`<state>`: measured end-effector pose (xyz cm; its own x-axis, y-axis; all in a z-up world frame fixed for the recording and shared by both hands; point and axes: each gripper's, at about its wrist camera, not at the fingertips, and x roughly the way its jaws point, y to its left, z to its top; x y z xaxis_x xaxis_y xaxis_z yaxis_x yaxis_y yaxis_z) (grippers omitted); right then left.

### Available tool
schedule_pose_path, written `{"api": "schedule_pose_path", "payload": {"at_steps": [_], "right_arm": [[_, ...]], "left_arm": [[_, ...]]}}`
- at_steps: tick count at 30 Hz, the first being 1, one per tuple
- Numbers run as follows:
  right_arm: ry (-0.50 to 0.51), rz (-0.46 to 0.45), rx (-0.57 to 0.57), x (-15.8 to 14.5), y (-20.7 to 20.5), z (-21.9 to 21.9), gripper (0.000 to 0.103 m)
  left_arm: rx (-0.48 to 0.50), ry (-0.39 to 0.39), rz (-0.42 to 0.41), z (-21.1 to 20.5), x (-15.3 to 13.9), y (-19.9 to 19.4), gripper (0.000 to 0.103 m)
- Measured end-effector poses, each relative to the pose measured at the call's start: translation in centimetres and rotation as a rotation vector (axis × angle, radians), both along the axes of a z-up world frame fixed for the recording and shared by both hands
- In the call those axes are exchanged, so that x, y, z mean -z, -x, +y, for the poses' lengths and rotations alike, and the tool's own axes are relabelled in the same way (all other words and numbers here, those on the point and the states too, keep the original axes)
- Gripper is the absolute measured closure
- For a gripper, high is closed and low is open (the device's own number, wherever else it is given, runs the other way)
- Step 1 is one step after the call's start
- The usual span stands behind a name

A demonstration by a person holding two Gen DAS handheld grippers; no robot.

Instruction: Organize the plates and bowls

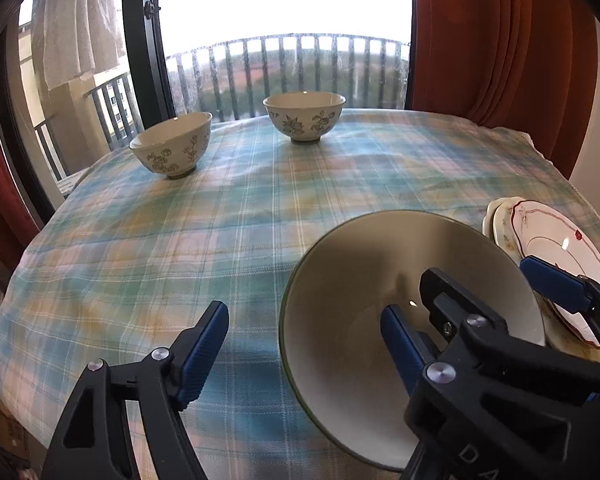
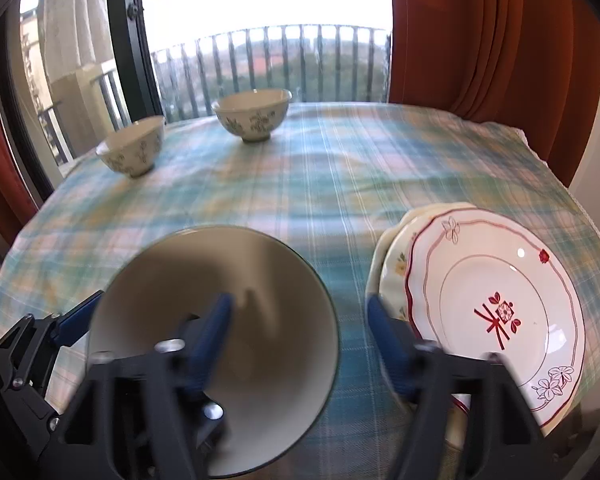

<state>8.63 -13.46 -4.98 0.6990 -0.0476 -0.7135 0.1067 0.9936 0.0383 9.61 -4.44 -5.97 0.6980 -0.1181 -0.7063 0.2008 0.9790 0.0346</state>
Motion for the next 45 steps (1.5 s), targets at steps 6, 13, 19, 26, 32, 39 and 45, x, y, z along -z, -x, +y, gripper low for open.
{"api": "schedule_pose_path", "payload": {"at_steps": [6, 13, 19, 26, 32, 39, 45], "right_arm": [[-0.002, -0.009, -0.009, -0.8, 0.1, 0.7, 0.022], [0.023, -0.021, -0.016, -1.8, -0.6, 2.2, 0.021], [0.05, -0.034, -0.021, -3.4, -2.0, 3.9, 0.021], [0.05, -0.044, -0.049, -5.0, -4.7, 5.8, 0.02], [0.05, -0.054, -0.089, -6.6, -7.7, 7.7, 0.019], [0.044, -0.099, -0.109, -8.6, -11.5, 9.5, 0.016], [0.007, -0.097, -0.097, -9.3, -15.7, 10.7, 0.016]], "left_arm": [[0.02, 0.014, -0.005, 0.6, -0.7, 0.2, 0.019], [0.02, 0.043, -0.01, 2.1, -1.4, -0.6, 0.012], [0.002, 0.055, -0.028, 3.7, -3.0, -2.0, 0.012], [-0.026, 0.06, -0.038, 5.7, -4.7, -4.5, 0.012], [-0.063, 0.049, -0.061, 7.4, -6.2, -6.7, 0.012], [-0.118, 0.057, -0.1, 9.6, -8.4, -10.1, 0.012], [-0.136, 0.038, -0.095, 10.7, -9.5, -14.0, 0.012]]}}
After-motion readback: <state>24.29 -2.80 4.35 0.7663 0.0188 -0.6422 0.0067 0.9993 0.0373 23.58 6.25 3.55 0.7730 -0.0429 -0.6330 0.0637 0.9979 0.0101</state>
